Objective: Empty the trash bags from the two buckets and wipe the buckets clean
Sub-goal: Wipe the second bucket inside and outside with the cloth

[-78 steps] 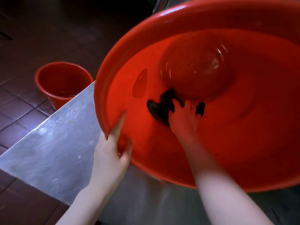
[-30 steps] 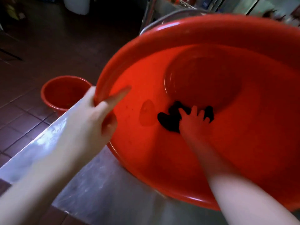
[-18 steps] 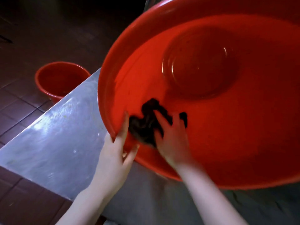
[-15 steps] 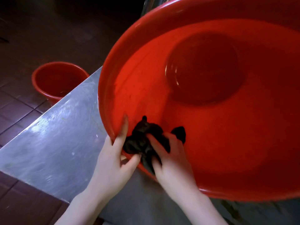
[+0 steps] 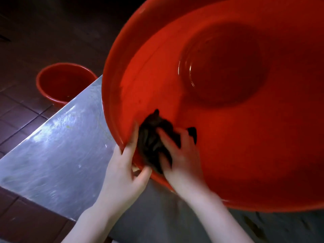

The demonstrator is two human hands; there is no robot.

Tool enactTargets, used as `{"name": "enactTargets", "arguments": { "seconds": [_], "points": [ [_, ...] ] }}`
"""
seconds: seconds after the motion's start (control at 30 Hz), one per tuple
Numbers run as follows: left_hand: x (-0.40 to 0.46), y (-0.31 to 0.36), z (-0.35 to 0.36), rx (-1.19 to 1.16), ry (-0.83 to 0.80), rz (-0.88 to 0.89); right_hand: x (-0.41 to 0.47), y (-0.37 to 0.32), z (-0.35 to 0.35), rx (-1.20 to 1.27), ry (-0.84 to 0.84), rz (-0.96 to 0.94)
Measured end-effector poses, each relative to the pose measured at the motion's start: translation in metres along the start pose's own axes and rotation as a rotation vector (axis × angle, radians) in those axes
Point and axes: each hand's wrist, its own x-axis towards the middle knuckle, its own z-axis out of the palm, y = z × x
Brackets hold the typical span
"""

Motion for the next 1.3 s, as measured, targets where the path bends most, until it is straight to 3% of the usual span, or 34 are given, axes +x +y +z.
{"name": "enactTargets", "arguments": {
  "seconds": [0.07,0.1,0.2,0.3,0.37,0.5,0.6,0.67,0.77,0.83,0.9,1.0,1.07,1.2,1.3],
  "points": [
    [0.001,0.001,-0.001,-0.010,-0.011,-0.014,-0.003,0.014,-0.006,-0.008,-0.015,-0.062],
    [0.000,0.002,-0.001,0.002,-0.017,-0.018,0.012,0.030,-0.008,-0.093,0.014,-0.005],
    [-0.001,0.004,-0.001,0.017,-0.028,-0.022,0.082,0.073,-0.012,-0.397,0.024,0.412],
    [0.000,0.006,0.001,0.036,-0.041,0.000,0.128,0.072,-0.009,-0.307,0.033,0.756],
    [-0.001,0.006,0.000,0.044,-0.037,-0.004,0.119,0.047,0.001,-0.200,0.032,0.686],
    [0.000,0.004,-0.002,0.023,-0.017,-0.053,0.020,-0.011,0.006,0.061,0.128,0.133],
    [0.001,0.007,-0.002,0.011,-0.010,-0.068,0.000,-0.007,0.000,0.109,0.064,-0.065],
    [0.000,0.007,-0.003,0.035,-0.011,-0.062,0.038,0.014,0.002,0.011,0.131,0.052],
    [-0.004,0.010,-0.003,0.029,-0.053,-0.039,0.118,0.044,-0.001,-0.043,0.111,0.545],
    [-0.003,0.014,-0.004,-0.020,-0.080,-0.063,0.151,0.052,-0.003,-0.026,0.064,0.726],
    [0.006,0.025,-0.015,0.058,-0.026,-0.033,0.157,0.054,0.000,-0.134,0.030,0.649],
    [0.044,0.050,-0.044,0.367,0.233,0.273,0.142,0.063,0.000,-0.343,0.012,0.491],
    [0.073,0.061,-0.059,0.481,0.272,0.404,0.132,0.079,-0.009,-0.495,-0.024,0.462],
    [0.089,0.051,-0.044,0.482,0.147,0.345,0.109,0.109,-0.028,-0.653,-0.079,0.535],
    [0.056,0.025,-0.011,0.341,0.080,0.196,0.108,0.118,-0.039,-0.778,-0.133,0.603]
  ]
}}
